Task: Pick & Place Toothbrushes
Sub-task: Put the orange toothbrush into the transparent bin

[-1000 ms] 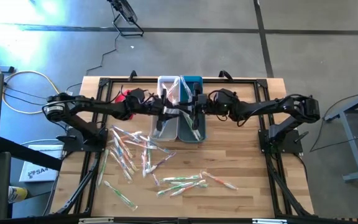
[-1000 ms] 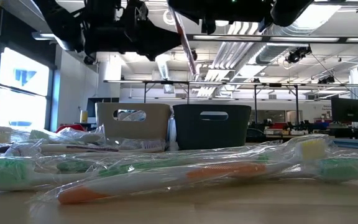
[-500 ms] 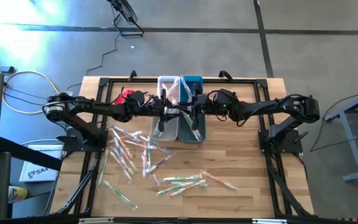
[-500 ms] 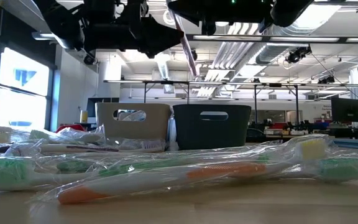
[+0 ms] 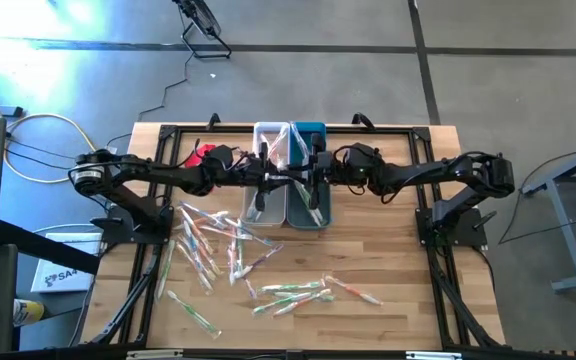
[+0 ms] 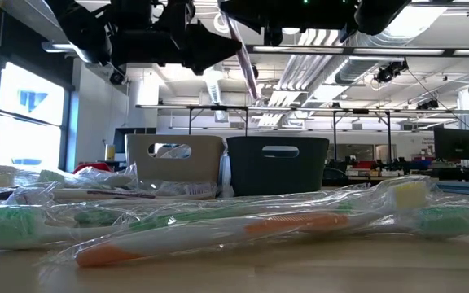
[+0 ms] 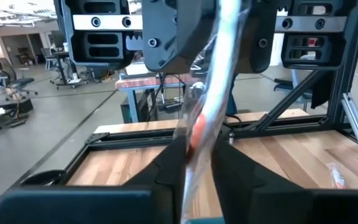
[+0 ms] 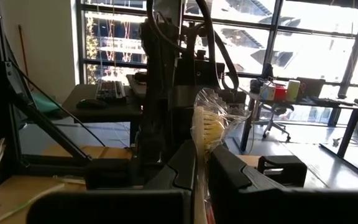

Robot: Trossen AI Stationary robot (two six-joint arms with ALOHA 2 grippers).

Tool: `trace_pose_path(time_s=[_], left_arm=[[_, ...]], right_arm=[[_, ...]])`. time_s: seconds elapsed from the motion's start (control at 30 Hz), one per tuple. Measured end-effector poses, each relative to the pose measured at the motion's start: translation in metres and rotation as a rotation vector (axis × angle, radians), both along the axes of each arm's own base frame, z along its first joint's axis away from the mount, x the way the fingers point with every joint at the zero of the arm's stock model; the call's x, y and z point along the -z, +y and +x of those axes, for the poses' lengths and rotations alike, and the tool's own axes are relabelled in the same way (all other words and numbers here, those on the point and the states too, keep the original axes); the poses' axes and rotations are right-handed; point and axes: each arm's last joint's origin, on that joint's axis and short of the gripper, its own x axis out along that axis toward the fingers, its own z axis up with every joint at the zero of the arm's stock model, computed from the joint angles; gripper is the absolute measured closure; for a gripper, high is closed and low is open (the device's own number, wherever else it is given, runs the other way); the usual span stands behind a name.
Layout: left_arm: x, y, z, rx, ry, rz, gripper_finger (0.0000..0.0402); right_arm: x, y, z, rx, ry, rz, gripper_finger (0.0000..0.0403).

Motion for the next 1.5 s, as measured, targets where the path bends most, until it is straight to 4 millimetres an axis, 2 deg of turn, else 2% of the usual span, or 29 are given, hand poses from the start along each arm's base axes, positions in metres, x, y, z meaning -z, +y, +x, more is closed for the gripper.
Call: trace_pose_path(time_s=[0.23,0.43,0.53,0.7,0.93,1.03,1.2,1.37,1.5], left_arm=[[0.0,0.0,0.0,-0.001,0.0,0.002,0.0389],[0.0,0.0,0.0,0.001,0.005,0.0,0.0387],[0.001,0.0,0.0,0.001,0.007,-0.001,0.0387],[0.001,0.0,0.0,0.003,0.008,-0.024,0.0389],[0.002,0.001,0.0,0.001,0.016,-0.03,0.0389],[0.003,0.003,-0.001,-0.048,0.036,-0.045,0.0389],[-0.007,0.022,-0.015,-0.157,0.034,-0.051,0.0389],[-0.019,0.046,-0.033,-0.221,0.016,-0.081,0.039],[-0.017,0.069,-0.047,-0.313,0.045,-0.153,0.039]], right_arm=[[0.0,0.0,0.0,0.002,0.0,0.004,0.039],[0.0,0.0,0.0,0.001,0.005,0.002,0.0388],[0.001,0.0,0.0,0.005,0.005,0.001,0.0373],[0.001,0.0,0.0,0.006,0.007,-0.004,0.0316],[0.002,0.002,-0.001,0.001,0.038,0.002,0.0197],[-0.002,0.002,-0.007,0.03,0.079,0.011,0.016],[-0.02,0.002,-0.03,0.14,0.144,0.01,0.0134],[-0.031,0.005,-0.052,0.154,0.216,0.013,0.0136],[-0.031,0.007,-0.062,0.154,0.287,0.021,0.0146]])
